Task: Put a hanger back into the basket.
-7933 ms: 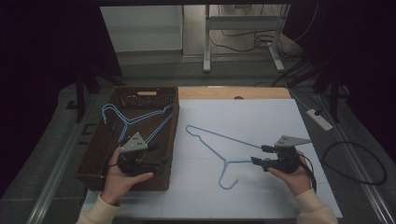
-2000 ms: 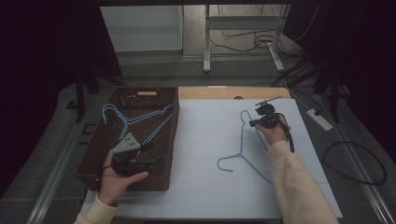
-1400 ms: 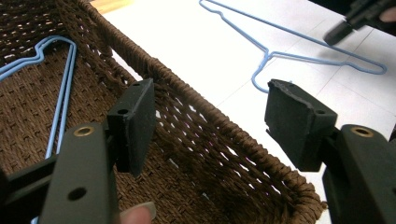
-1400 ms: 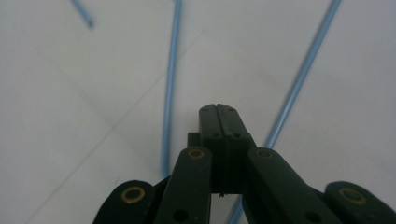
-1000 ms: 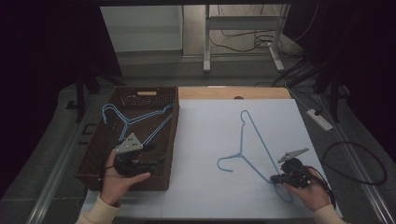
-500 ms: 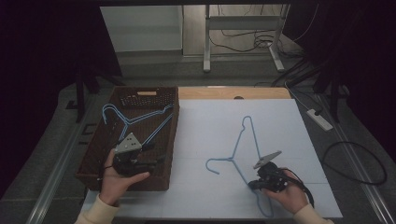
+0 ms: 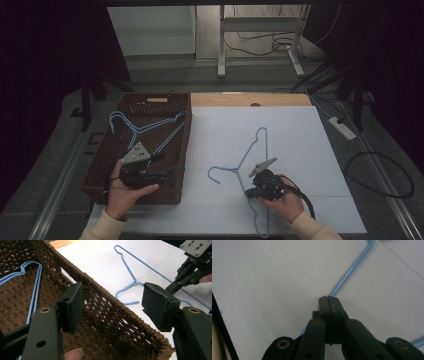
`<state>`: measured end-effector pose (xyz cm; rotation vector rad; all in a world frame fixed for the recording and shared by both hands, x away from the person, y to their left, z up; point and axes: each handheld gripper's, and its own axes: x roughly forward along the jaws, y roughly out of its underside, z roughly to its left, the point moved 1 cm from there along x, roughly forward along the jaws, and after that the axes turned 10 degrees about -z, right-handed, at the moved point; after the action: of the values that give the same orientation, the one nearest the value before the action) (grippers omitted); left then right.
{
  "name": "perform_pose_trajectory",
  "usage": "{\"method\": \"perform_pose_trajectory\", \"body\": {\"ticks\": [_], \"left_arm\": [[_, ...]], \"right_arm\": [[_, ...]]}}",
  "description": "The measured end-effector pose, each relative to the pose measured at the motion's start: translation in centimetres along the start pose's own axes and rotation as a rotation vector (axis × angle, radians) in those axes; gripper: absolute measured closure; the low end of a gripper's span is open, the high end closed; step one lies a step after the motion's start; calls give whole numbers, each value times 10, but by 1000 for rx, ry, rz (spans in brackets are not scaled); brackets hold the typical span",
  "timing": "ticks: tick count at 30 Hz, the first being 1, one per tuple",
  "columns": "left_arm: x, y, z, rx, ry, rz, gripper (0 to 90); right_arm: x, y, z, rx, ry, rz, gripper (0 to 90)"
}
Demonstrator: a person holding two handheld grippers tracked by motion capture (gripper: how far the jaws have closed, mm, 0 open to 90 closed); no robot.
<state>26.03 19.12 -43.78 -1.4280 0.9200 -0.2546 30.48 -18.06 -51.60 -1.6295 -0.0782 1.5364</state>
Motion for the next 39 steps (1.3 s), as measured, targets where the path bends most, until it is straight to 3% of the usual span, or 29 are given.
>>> {"method": "perform_pose_trajectory", "body": {"ticks": [11, 17, 23, 24, 29, 30, 39], "left_arm": [[-1, 1, 0, 0, 1, 1, 352], [0, 2, 0, 0, 0, 3, 353], [0, 1, -2, 3, 2, 1, 352], [0, 2, -2, 3, 2, 3, 352], [-1, 2, -1, 3, 2, 3, 352], [-1, 2, -1, 2, 3, 3, 352], [-1, 2, 0, 0, 7, 0, 352]], "right_arm": [[18, -17, 2, 1, 0, -29, 900], [13, -19, -3, -2, 6, -53, 900], [3, -37, -18, -34, 11, -97, 892], [4, -46, -21, -54, 7, -98, 812], [11, -65, -26, -110, 24, -94, 686], [18, -73, -30, -119, 30, -82, 592], [48, -94, -35, -174, -1, 14, 465]]}}
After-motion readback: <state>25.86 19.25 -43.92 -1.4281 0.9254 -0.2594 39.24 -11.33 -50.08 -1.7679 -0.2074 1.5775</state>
